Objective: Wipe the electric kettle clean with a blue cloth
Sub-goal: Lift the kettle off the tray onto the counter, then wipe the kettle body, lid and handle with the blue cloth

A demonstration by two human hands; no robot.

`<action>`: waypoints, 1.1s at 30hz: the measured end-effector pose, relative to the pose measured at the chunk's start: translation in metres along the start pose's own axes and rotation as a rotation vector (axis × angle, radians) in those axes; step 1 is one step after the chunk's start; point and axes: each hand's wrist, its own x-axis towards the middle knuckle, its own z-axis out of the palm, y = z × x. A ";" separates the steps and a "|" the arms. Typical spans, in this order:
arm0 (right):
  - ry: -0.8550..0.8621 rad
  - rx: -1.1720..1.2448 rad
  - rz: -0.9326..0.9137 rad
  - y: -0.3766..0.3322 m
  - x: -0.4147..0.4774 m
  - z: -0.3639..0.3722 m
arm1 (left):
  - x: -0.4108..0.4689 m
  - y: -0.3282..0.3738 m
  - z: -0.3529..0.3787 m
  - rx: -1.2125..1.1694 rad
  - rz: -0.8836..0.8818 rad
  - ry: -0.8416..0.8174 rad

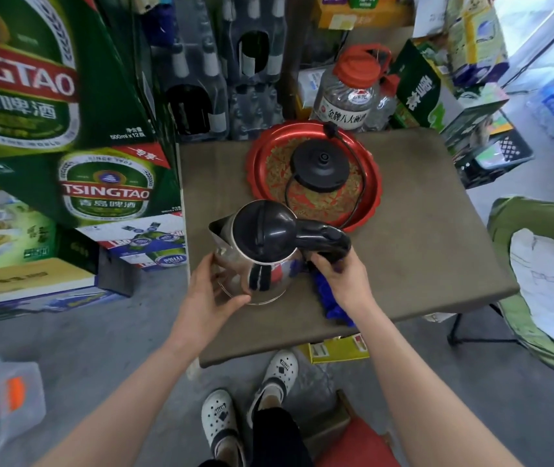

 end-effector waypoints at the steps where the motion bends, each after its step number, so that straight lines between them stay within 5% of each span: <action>1: -0.018 -0.008 0.004 -0.001 0.001 -0.003 | 0.000 0.005 -0.001 0.052 0.024 0.015; 14: -0.246 -0.951 -0.031 0.059 0.021 -0.034 | 0.005 0.056 0.007 -0.034 0.167 0.090; 23: -0.246 -0.927 -0.129 0.068 0.084 -0.037 | 0.006 0.032 0.021 -0.086 0.307 0.211; 33: -0.091 -0.367 -0.498 0.112 0.042 -0.049 | -0.041 0.010 0.072 0.071 0.406 0.676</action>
